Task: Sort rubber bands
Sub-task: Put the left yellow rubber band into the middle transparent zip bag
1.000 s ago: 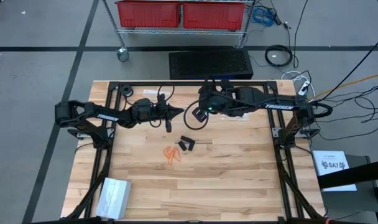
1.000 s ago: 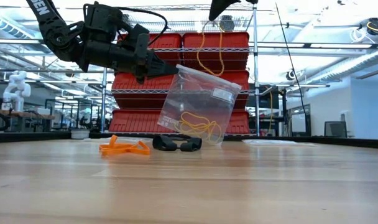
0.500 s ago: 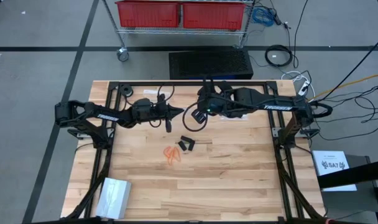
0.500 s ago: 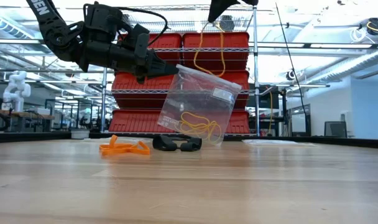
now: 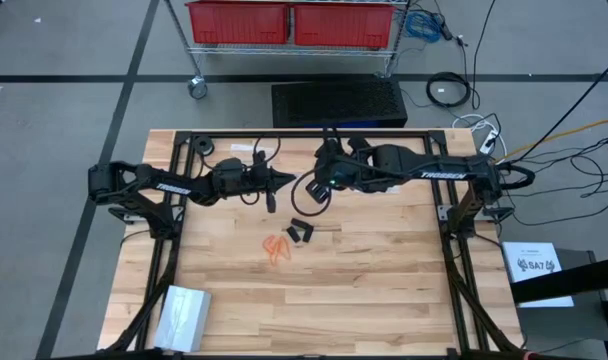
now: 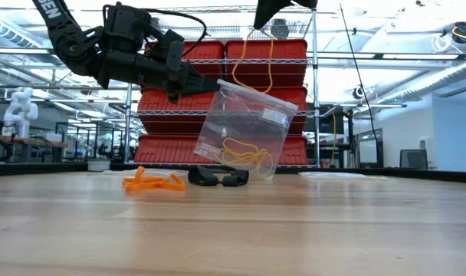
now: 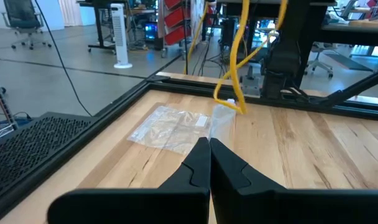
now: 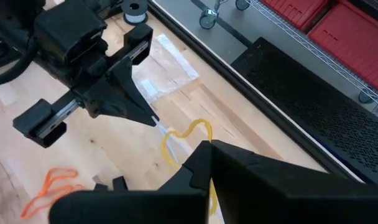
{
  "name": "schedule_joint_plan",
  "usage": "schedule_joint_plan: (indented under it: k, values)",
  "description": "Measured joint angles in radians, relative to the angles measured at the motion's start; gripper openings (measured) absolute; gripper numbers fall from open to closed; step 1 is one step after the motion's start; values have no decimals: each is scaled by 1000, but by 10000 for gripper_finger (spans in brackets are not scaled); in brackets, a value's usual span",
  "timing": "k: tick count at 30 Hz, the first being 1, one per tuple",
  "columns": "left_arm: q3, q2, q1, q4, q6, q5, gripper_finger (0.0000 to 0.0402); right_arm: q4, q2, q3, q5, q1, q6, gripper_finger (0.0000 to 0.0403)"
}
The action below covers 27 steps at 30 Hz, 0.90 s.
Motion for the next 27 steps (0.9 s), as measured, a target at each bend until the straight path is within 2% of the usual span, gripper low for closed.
schedule_joint_plan:
  k: [18,27]
  values:
    - [0,0,0,0,0,15,0,-86,51,-2,-19,-9,30,0]
    - [0,0,0,0,0,15,0,-111,43,-2,54,-27,-15,0]
